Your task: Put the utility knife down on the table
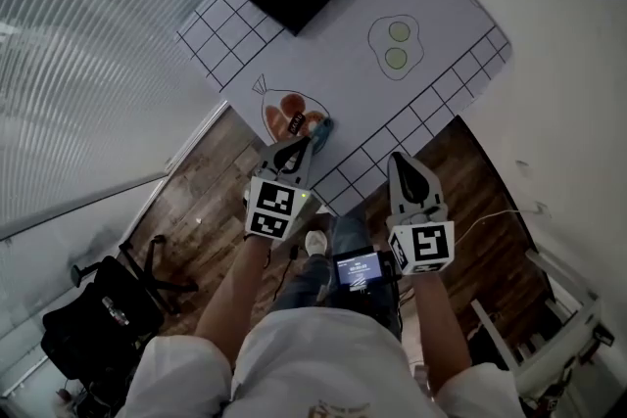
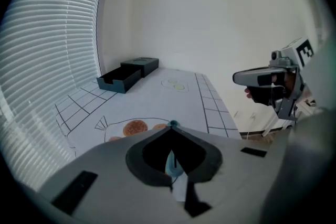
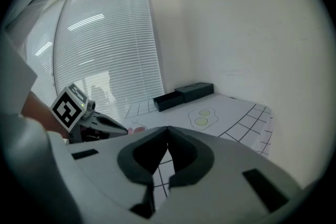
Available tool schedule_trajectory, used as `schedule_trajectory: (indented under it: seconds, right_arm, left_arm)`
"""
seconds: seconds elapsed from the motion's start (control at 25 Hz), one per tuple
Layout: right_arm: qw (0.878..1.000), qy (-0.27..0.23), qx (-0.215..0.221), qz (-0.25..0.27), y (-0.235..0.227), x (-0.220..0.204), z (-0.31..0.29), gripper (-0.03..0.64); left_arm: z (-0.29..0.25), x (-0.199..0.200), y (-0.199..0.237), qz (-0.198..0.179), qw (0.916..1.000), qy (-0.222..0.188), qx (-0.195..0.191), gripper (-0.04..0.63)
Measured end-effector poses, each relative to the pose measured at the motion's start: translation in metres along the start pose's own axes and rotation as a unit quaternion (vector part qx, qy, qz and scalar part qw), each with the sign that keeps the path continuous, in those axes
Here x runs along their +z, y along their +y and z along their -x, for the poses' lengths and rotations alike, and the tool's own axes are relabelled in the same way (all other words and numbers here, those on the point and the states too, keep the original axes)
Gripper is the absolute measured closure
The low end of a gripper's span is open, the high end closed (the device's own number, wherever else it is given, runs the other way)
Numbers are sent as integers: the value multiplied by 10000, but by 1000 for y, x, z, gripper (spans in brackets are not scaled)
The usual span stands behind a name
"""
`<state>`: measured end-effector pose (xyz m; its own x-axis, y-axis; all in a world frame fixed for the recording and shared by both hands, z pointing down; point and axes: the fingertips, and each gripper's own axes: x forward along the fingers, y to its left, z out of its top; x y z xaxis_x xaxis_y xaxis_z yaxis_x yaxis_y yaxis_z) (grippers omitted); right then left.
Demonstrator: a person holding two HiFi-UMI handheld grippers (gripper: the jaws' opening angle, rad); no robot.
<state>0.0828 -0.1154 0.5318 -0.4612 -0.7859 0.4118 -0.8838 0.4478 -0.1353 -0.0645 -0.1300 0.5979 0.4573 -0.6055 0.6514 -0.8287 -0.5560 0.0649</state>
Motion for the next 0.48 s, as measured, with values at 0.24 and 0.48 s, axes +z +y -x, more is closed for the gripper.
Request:
schedule_trajectory:
  seconds: [0.24,0.48]
  right_arm:
    - [9999,43,-90,50,0,9,8,609]
    - [9999,-5,-117,98,5,26,22,609]
  left_arm:
    - [23,19,-2,288,9984,-483,-102,588]
    - [49,48,-14,50,9952,-972,-96,588]
